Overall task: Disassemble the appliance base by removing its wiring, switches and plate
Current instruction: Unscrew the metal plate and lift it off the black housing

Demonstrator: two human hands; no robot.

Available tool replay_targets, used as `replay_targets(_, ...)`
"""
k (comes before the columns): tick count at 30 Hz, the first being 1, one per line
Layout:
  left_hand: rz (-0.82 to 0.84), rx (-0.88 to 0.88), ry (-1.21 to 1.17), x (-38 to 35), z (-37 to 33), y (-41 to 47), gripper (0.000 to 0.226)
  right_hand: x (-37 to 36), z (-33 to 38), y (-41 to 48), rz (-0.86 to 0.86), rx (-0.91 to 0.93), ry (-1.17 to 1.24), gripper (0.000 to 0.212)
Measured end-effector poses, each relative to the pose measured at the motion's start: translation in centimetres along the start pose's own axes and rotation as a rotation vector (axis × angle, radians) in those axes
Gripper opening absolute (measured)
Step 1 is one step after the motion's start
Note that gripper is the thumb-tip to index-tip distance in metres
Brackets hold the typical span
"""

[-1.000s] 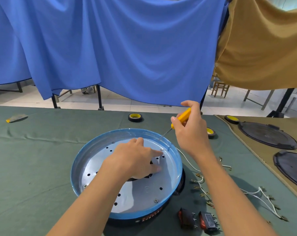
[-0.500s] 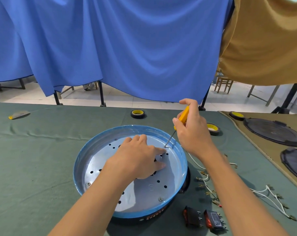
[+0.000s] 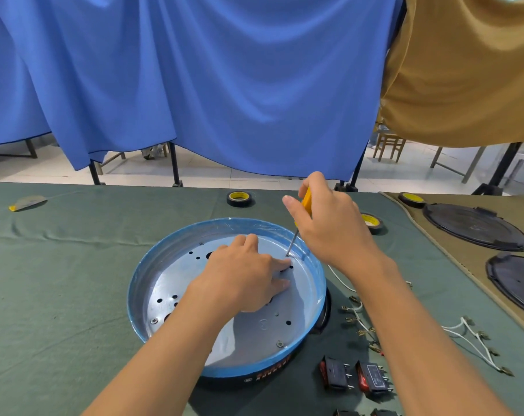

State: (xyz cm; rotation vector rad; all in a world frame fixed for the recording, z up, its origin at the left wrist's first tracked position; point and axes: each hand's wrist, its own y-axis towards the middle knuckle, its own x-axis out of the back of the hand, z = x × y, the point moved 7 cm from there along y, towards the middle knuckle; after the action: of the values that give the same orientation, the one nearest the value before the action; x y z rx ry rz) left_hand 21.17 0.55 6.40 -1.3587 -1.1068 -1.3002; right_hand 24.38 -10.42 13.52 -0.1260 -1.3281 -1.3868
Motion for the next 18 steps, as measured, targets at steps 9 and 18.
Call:
replay_targets(9, 0.164, 0.013, -0.003, -0.2, 0.4, 0.5, 0.051, 1.0, 0.6, 2.8, 0.303, -0.103, -0.451, 0.037)
replay_targets(18, 0.228, 0.05, -0.01, -0.6, 0.6, -0.1, 0.052, -1.7, 3.4, 5.4, 0.757, 0.073, -0.518, 0.018)
